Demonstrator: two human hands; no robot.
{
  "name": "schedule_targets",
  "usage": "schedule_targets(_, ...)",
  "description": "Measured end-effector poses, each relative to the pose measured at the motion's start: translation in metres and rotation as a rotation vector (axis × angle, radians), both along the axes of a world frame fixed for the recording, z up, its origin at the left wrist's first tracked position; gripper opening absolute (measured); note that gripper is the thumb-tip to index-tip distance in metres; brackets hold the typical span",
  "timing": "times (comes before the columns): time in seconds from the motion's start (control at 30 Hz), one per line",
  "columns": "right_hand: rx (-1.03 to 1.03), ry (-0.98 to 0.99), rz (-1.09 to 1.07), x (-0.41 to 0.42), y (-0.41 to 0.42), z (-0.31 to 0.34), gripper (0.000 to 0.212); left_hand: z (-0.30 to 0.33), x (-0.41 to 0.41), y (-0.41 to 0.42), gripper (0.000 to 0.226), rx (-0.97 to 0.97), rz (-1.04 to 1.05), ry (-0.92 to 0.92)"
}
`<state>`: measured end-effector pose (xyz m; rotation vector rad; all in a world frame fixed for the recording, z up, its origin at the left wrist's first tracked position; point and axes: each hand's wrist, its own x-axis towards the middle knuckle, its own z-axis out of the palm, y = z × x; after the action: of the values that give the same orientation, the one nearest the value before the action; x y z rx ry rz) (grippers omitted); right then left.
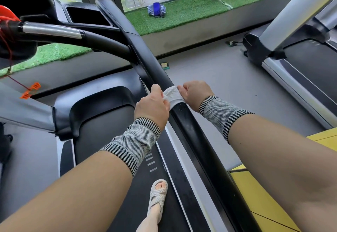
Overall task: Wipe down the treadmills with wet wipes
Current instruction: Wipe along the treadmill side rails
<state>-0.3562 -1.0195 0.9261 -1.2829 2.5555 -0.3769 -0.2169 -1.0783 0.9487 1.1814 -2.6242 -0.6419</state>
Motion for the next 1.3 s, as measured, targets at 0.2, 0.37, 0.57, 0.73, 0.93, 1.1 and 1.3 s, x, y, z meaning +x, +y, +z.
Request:
schedule_targets(0.2, -0.018, 0.006, -0.006, 0.012, 0.033, -0.002, 0.035, -0.006, 0.011, 0.032, 0.012, 0.023, 0.01, 0.032)
schedule_targets(0.37, 0.02, 0.014, -0.023, 0.013, 0.038, -0.004, 0.041, -0.005, 0.013, 0.04, 0.012, 0.037, 0.019, 0.035)
schedule_targets(0.57, 0.035, 0.011, -0.058, 0.014, 0.037, -0.006, 0.041, -0.009, 0.015, 0.035, 0.013, 0.096, -0.011, 0.072)
schedule_targets(0.73, 0.038, 0.019, -0.063, 0.017, 0.036, -0.004, 0.04, -0.012, 0.017, 0.032, 0.011, 0.097, -0.033, 0.128)
schedule_targets(0.93, 0.031, 0.008, -0.083, 0.019, 0.042, -0.006, 0.034, -0.018, 0.019, 0.039, 0.01, 0.112, -0.007, 0.168)
schedule_targets(1.1, 0.01, -0.005, -0.094, 0.024, 0.059, -0.01, 0.037, -0.022, 0.025, 0.057, 0.011, 0.127, -0.01, 0.183)
schedule_targets(1.3, 0.022, 0.002, -0.089, 0.036, 0.092, -0.012, 0.043, -0.025, 0.038, 0.089, 0.011, 0.148, -0.007, 0.149)
